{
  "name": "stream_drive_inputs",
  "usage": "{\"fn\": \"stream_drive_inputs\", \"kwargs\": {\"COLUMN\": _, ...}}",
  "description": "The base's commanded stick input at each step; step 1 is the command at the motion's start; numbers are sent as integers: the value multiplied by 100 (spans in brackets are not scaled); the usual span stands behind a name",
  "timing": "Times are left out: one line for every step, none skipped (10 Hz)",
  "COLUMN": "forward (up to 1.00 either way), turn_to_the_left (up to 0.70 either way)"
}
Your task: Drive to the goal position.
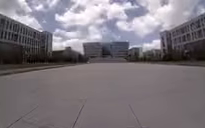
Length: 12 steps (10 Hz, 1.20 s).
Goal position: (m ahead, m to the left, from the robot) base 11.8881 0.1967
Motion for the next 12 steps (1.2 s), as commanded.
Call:
{"fn": "stream_drive_inputs", "kwargs": {"forward": 70, "turn_to_the_left": 0}}
{"fn": "stream_drive_inputs", "kwargs": {"forward": 70, "turn_to_the_left": 0}}
{"fn": "stream_drive_inputs", "kwargs": {"forward": 70, "turn_to_the_left": 0}}
{"fn": "stream_drive_inputs", "kwargs": {"forward": 70, "turn_to_the_left": 0}}
{"fn": "stream_drive_inputs", "kwargs": {"forward": 70, "turn_to_the_left": 0}}
{"fn": "stream_drive_inputs", "kwargs": {"forward": 70, "turn_to_the_left": 0}}
{"fn": "stream_drive_inputs", "kwargs": {"forward": 70, "turn_to_the_left": 0}}
{"fn": "stream_drive_inputs", "kwargs": {"forward": 70, "turn_to_the_left": 0}}
{"fn": "stream_drive_inputs", "kwargs": {"forward": 70, "turn_to_the_left": 0}}
{"fn": "stream_drive_inputs", "kwargs": {"forward": 70, "turn_to_the_left": 0}}
{"fn": "stream_drive_inputs", "kwargs": {"forward": 70, "turn_to_the_left": 0}}
{"fn": "stream_drive_inputs", "kwargs": {"forward": 70, "turn_to_the_left": 0}}
